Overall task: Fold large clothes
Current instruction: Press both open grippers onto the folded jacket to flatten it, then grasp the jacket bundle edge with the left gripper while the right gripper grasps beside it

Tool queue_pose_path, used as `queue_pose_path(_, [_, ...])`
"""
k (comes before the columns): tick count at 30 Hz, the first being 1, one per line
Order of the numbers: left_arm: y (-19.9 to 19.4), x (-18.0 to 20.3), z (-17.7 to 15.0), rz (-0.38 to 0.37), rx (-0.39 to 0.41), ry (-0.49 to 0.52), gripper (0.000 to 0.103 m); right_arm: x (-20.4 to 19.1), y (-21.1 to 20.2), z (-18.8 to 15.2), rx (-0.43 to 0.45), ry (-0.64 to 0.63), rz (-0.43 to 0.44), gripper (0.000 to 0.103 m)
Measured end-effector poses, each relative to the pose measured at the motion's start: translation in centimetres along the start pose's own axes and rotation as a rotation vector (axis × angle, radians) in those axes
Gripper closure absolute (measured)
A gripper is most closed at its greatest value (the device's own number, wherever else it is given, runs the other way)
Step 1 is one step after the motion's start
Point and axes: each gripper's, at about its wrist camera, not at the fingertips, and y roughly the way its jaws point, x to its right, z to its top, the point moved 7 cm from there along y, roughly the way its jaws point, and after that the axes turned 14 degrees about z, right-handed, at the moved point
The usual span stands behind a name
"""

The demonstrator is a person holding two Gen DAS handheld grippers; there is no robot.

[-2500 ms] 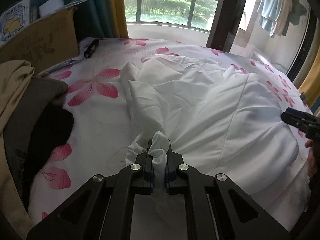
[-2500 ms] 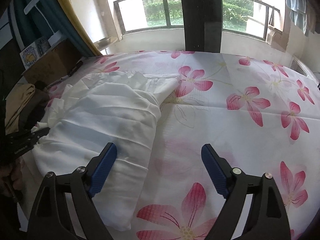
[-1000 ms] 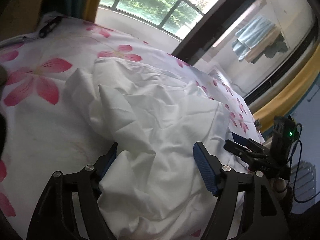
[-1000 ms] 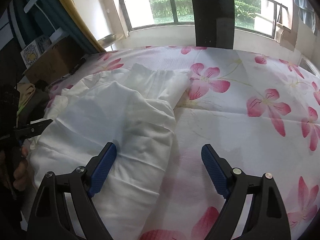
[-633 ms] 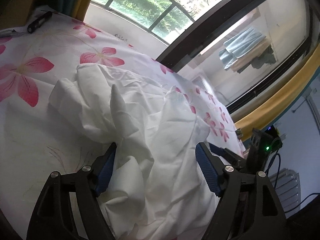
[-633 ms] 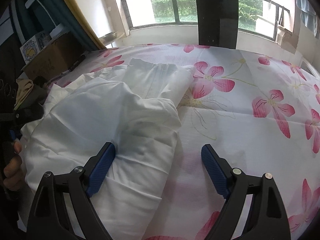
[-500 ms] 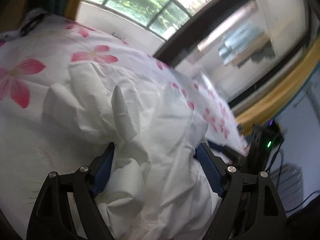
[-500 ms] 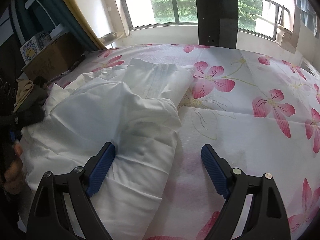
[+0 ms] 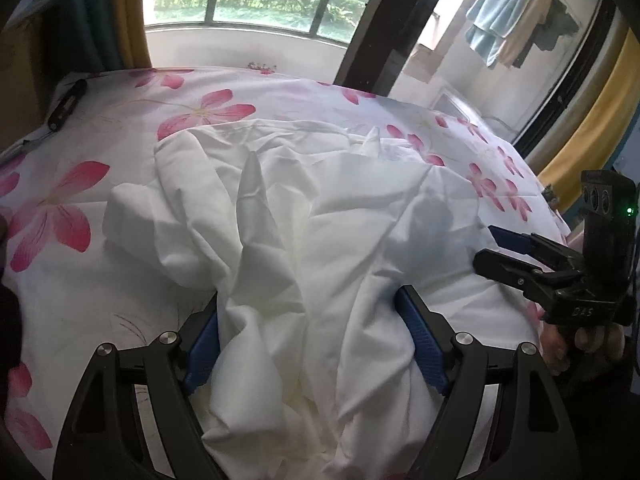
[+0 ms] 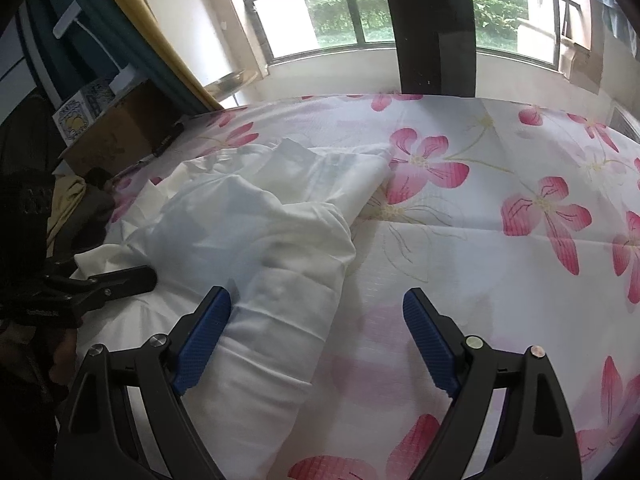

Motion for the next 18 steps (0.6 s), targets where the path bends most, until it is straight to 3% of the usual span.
queue_pose_path(6, [0.2,0.0,-0.1,0.051,0.051,0.023,0.018,0.3,0.9,-0.2,-0.001,0.047,0.047,0.016])
queue_pose_path(12, [0.5,0.8,0.0,0.092,0.074,0.049,0.018,-0.4,1.8,-0.1,0.01,0.006,0.04,0.014])
queue_pose_path(16, [0.5,1.2,-0.1,0.073,0.08,0.065,0.03,-0.7,2.2,0.1,0.013,-0.009,0.037,0.014])
queue_pose_path(18, [0.5,1.4,-0.1,0.06,0.082,0.065,0.037,-1.1,2.4,0.1,0.01,-0.02,0.049,0.021])
